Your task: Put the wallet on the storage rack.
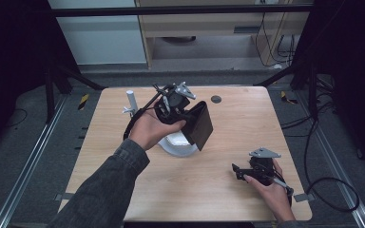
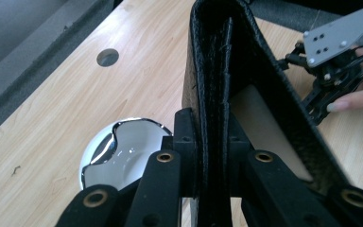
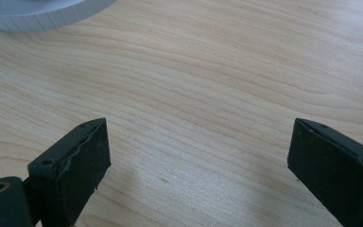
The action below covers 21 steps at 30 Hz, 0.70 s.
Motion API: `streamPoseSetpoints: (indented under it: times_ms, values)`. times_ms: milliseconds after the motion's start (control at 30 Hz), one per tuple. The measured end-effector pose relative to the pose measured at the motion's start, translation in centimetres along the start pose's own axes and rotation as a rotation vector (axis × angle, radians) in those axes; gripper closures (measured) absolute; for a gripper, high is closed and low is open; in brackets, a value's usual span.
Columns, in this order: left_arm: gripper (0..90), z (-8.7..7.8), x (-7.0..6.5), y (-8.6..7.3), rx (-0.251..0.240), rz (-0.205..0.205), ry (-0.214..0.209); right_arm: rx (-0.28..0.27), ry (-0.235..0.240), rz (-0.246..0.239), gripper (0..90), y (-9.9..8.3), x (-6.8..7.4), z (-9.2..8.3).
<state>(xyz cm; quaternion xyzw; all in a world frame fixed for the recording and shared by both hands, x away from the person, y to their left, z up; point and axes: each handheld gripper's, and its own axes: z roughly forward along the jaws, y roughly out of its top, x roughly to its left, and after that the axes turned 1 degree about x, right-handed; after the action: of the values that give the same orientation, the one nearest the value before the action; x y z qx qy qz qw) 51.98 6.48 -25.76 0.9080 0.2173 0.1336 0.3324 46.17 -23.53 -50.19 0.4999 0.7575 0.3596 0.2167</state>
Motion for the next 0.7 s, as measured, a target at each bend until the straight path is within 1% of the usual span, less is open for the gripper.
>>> streamPoseSetpoints:
  times_ms: [100, 133, 233, 267, 500, 633, 700]
  values:
    - [80.9, -0.3, 0.1, 0.2, -0.001, 0.001, 0.010, 0.014, -0.009, 0.004, 6.3, -0.2, -0.3, 0.3]
    - [81.0, -0.4, 0.2, 0.3, -0.003, -0.003, 0.010, 0.025, -0.014, 0.012, 6.2, -0.3, -0.3, 0.5]
    - [80.9, -0.6, 0.4, 0.3, -0.003, -0.003, 0.021, 0.062, -0.034, 0.004, 5.2, -0.4, -0.2, 0.9]
    - [80.9, -0.7, 0.4, 0.3, -0.006, -0.004, 0.027, 0.064, -0.045, -0.005, 4.5, -0.5, -0.2, 1.0]
    - [81.0, -1.4, 0.8, 0.3, -0.016, -0.020, 0.036, 0.070, -0.045, -0.005, 3.6, -0.5, -0.1, 1.1]
    - [80.9, -2.1, 1.0, 0.4, -0.020, -0.016, 0.049, 0.070, -0.045, -0.003, 3.5, -0.5, -0.1, 1.1]
    - [81.0, -2.5, 1.1, 0.3, -0.025, -0.021, 0.057, 0.070, -0.046, -0.002, 3.5, -0.5, -0.1, 1.1]
